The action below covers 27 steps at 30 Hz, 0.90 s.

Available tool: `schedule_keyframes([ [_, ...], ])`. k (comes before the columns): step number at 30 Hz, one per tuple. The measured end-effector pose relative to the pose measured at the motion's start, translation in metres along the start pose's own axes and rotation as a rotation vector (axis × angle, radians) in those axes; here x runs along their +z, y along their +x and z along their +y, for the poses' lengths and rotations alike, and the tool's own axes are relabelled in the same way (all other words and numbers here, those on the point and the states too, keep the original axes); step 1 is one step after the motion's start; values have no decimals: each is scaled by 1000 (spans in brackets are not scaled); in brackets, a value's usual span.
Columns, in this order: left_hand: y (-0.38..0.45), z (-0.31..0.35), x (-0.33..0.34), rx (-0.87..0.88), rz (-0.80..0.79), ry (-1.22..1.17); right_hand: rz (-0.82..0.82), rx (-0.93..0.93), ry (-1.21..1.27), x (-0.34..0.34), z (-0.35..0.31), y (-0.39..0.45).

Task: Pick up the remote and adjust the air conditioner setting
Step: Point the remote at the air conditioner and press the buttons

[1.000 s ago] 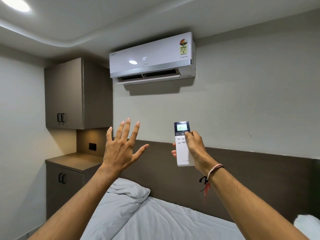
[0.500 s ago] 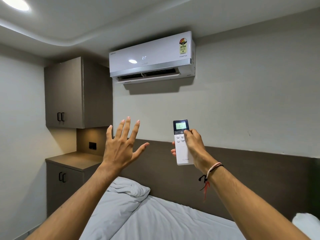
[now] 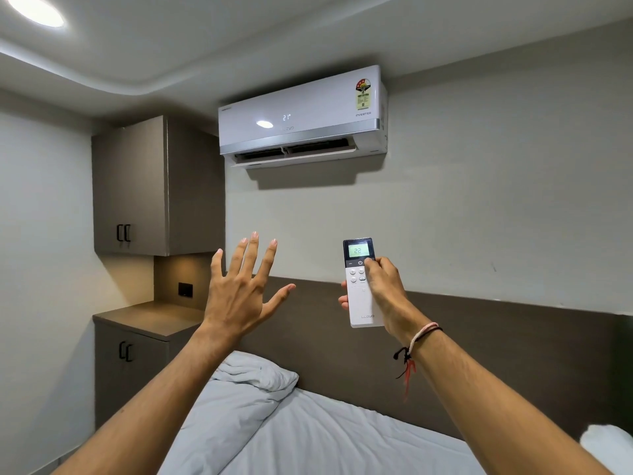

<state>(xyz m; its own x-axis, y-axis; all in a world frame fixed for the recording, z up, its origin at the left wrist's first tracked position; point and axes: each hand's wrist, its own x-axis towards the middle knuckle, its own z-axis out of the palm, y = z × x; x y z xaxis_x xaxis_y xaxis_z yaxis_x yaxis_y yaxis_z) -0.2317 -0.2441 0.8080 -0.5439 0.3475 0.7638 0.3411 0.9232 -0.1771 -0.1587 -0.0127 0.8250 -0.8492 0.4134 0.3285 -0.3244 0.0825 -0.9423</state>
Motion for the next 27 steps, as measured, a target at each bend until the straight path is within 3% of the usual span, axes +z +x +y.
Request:
schedule_keyframes([
  [23,1,8,5,8,1,-23,7,33,19,-8,4,-1],
  [27,0,16,8,23,-3,-36,27,-8,-70,-16,10,-7],
])
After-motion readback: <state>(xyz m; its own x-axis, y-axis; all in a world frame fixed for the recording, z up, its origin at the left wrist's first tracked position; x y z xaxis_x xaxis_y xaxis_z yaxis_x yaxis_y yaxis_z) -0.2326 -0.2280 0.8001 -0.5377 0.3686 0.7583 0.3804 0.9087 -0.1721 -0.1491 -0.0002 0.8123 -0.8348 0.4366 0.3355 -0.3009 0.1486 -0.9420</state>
